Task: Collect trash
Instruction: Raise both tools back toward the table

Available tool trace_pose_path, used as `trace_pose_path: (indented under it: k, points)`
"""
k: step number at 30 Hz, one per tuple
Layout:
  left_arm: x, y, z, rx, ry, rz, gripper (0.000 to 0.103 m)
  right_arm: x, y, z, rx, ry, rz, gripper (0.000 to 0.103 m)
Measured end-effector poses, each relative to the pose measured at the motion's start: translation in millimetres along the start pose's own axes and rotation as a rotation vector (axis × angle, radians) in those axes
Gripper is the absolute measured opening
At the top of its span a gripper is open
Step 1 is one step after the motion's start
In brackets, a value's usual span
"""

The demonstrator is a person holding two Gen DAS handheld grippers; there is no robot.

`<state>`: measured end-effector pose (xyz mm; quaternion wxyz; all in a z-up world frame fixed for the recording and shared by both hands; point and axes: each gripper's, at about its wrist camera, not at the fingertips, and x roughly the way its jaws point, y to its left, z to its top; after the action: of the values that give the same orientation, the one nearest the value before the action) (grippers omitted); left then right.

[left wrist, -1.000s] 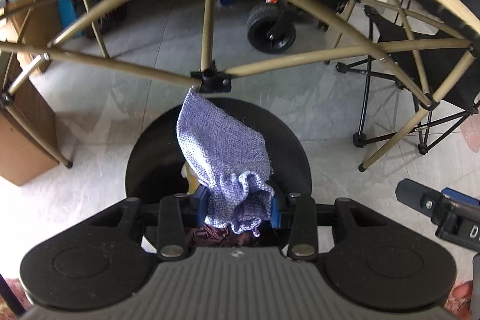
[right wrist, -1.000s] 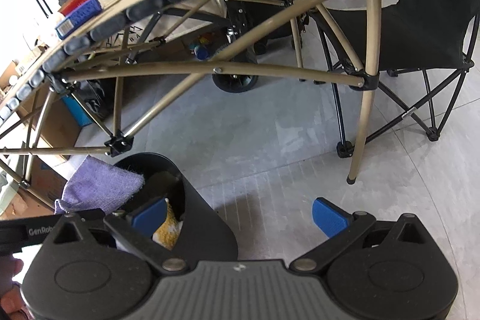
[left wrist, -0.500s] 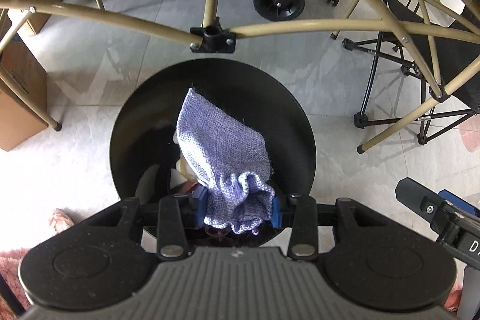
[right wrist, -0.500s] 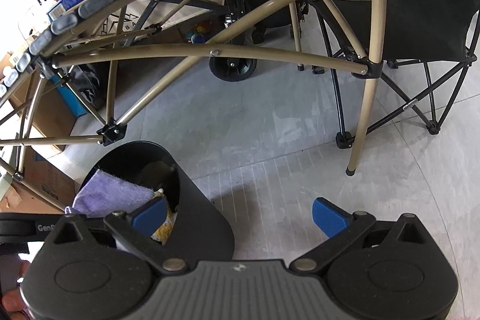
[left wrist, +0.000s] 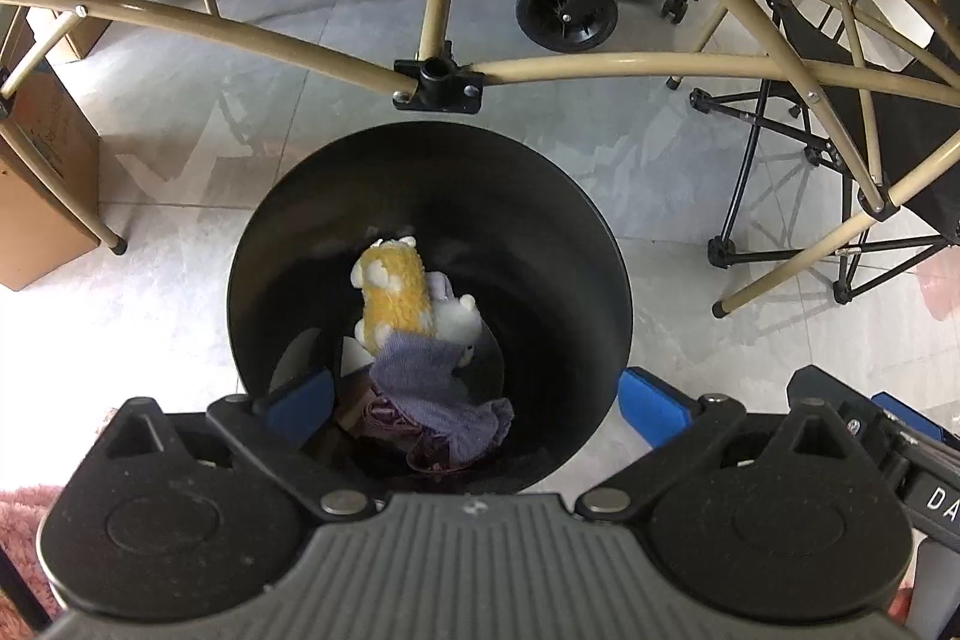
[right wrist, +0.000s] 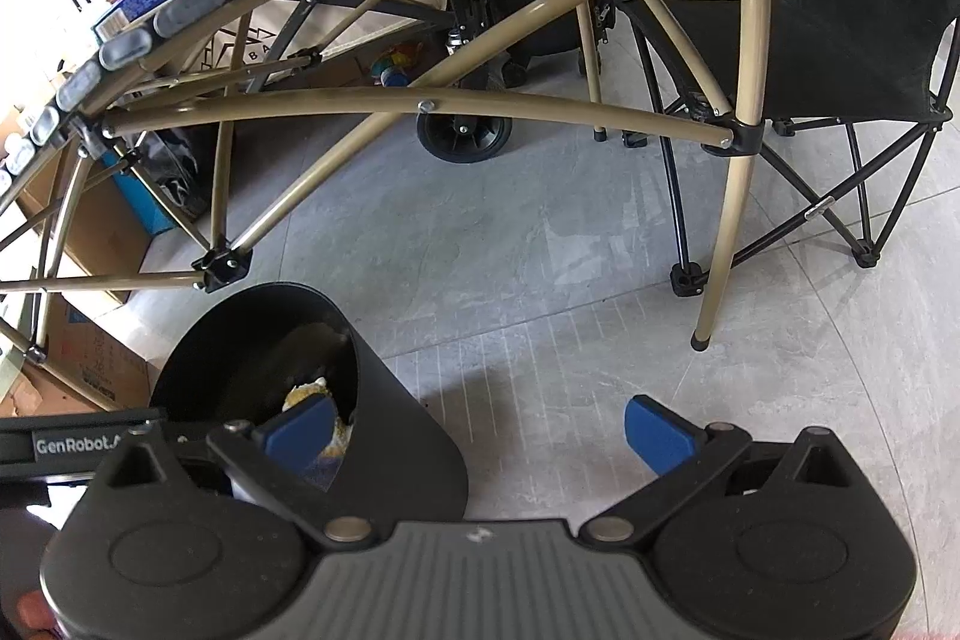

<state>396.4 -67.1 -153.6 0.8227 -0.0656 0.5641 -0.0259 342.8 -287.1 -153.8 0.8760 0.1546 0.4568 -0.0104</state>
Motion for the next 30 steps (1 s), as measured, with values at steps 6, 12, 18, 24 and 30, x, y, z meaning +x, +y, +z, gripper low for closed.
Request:
trace_pose_path:
  k: [6,12,18,24,30]
  points:
    - [-1.2,1.6,-0.4,0.002,-0.006,0.010,0.103,-0.9,-0.2,0.2,0.000,-0.002,0.000,0.103]
    - [-5.9,4.7,-2.2,0.001,-0.014,0.014,0.103,-6.7,1.3,2.2,-0.004,-0.015,0.006,0.103]
    - [-33.7,10.6,-6.7,0.017,-0.083,-0.004,0.103,-24.7,9.9,5.6,-0.031,-0.057,0.030,0.103]
    - [-89.1,18.4,-14.0,0.033,-0.239,-0.027,0.103,-74.4,24.1,12.8,-0.082,-0.194,0.118,0.103]
    - [-151.3,30.8,-12.2,0.018,-0.445,-0.036,0.103,-118.2,45.6,28.1,-0.140,-0.407,0.235,0.103]
